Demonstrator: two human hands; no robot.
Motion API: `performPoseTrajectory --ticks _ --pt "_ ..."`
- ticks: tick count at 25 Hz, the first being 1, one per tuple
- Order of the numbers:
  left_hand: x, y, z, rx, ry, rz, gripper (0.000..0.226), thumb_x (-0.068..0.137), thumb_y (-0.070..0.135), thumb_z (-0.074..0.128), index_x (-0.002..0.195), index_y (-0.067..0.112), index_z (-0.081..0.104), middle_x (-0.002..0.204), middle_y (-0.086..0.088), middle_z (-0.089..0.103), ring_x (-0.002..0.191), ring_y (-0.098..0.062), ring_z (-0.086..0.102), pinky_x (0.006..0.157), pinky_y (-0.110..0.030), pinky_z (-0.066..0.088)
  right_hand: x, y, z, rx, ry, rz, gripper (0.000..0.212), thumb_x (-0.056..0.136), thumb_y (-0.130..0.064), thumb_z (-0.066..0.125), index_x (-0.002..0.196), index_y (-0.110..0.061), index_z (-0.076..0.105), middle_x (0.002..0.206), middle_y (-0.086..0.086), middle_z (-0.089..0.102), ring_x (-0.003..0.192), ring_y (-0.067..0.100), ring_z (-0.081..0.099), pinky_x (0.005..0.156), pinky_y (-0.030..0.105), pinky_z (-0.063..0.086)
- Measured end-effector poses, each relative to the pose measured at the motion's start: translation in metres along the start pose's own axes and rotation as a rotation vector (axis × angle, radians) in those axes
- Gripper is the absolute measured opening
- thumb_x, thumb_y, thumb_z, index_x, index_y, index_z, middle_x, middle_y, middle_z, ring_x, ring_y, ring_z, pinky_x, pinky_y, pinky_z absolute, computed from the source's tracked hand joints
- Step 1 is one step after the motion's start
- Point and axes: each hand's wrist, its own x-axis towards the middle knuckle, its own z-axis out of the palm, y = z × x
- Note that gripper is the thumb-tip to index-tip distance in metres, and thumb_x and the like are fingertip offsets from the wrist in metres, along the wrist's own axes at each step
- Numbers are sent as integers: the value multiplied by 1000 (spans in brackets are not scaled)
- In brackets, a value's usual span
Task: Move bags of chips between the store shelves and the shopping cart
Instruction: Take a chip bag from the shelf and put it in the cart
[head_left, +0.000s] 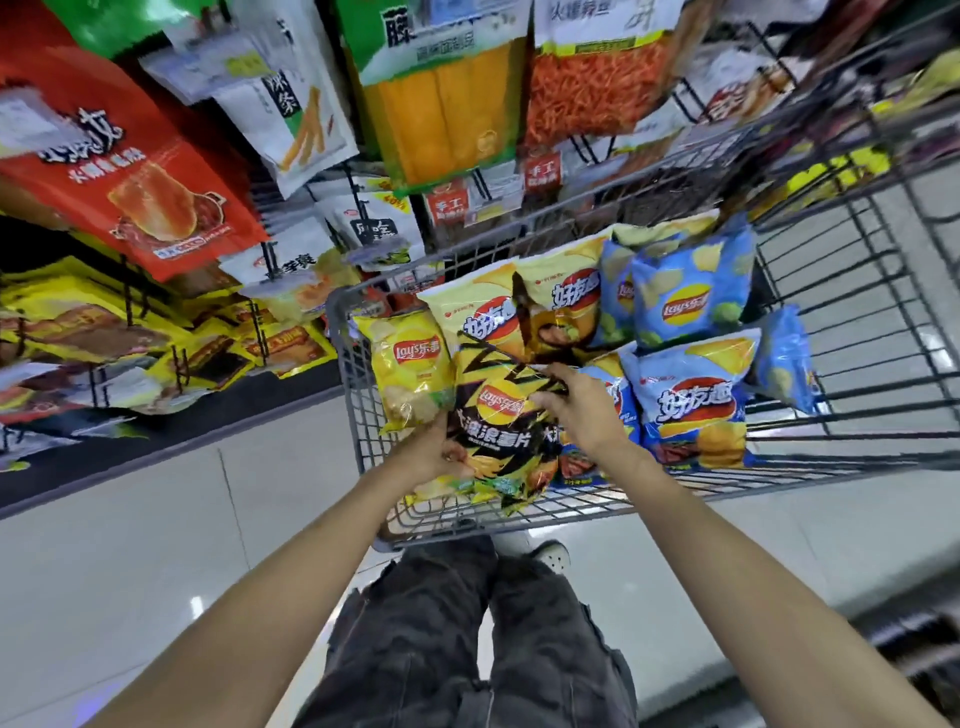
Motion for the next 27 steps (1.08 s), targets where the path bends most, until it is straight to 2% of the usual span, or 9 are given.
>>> performPoseTrajectory --ticks 4,8,10,13,16,19,22,24,27 --pt "-4 11 11 -156 -115 85 112 81 12 80 156 18 -3 146 5 38 104 -1 60 86 -13 48 -17 4 -22 44 40 15 50 92 -32 67 135 -9 56 117 17 68 103 32 64 84 39 51" --pt "-23 34 10 -102 -14 124 126 73 61 78 157 24 -8 159 7 24 143 -12 33 119 -35 28 -40 3 -63 157 89 39 47 93 -31 66 134 -10 55 116 11 68 99 22 66 79 24 48" --pt "-36 60 13 -86 57 188 112 82 53 72 158 17 -2 157 10 13 145 -10 16 119 -29 17 -53 3 -90 253 166 53 43 92 -30 68 130 -12 57 113 5 65 93 18 64 73 14 47" --pt "-51 113 22 -107 130 294 91 89 41 70 156 18 12 142 14 25 135 -4 24 105 -21 25 -72 11 -135 467 282 81 46 87 -44 72 122 -16 59 109 3 61 98 24 62 86 27 52" --pt "-61 172 40 -83 205 400 101 73 72 71 151 32 21 152 9 37 138 -13 37 114 -36 31 -98 28 -181 713 351 136 64 79 -58 72 115 -6 60 111 17 64 110 33 60 101 52 46" --pt "-62 229 71 -59 233 506 109 73 74 69 156 25 16 151 5 35 137 -14 36 114 -40 32 -131 52 -226 821 352 103 40 90 -45 67 118 -18 59 123 -5 64 119 19 59 106 44 44" --pt "-72 304 123 -50 163 591 87 83 55 71 152 25 26 147 7 38 137 -14 35 114 -31 33 -181 93 -279 792 444 42 18 93 -44 64 106 -32 60 124 -4 65 119 18 59 104 39 45" --pt "-78 351 163 12 147 656 52 87 44 72 127 33 42 122 16 53 120 -11 47 96 -12 40 -220 122 -317 809 509 36 19 92 -46 64 106 -37 56 126 -5 63 119 17 58 104 38 44" --pt "-81 413 217 43 172 801 62 76 68 68 122 30 49 111 11 63 108 -12 58 84 -22 43 -269 164 -365 853 627 14 28 94 -43 62 117 -33 51 119 -7 64 111 13 61 91 27 51"
